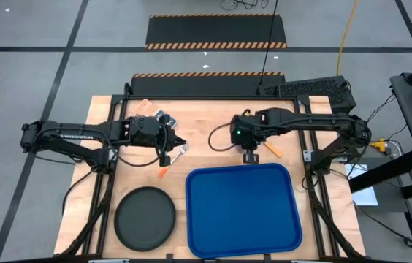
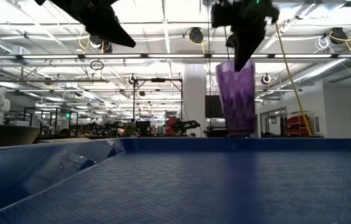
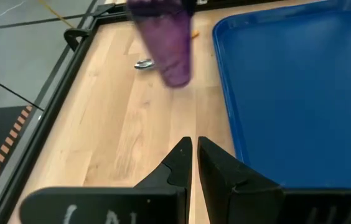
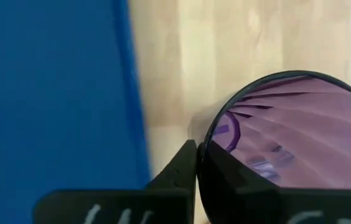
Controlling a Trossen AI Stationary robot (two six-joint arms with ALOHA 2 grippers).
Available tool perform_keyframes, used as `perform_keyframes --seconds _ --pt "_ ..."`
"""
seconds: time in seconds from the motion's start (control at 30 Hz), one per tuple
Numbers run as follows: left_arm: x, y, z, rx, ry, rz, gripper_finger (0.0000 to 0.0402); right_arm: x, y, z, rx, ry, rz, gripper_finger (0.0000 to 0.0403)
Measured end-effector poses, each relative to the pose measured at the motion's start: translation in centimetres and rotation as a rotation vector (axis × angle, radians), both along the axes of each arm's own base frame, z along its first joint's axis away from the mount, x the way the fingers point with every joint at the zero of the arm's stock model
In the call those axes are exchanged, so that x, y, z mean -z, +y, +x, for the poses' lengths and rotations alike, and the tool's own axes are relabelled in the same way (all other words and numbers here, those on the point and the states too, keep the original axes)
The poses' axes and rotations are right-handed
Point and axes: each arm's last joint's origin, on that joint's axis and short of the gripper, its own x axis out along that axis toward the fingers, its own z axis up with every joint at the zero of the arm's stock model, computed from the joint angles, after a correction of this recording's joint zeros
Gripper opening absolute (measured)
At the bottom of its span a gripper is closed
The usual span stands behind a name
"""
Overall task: Pick and place plate/cup/fork/spoon on tray
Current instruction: Put the violet cup on the the blue serving tray
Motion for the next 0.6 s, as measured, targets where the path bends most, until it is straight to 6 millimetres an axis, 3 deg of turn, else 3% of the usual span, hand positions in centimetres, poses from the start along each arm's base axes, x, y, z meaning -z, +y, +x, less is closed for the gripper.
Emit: perform_keyframes --seconds 0.4,0.6 --pt "-0.1 0.0 0.1 -0.004 -0.011 -0.005 0.0031 -3.4 7.7 -2.0 0.154 0.076 0.012 0.0003" --pt "-0.2 -0.4 0.1 0.011 -0.023 -0.009 0.0031 -3.7 10.8 -3.9 0.239 0.141 0.001 0.0002"
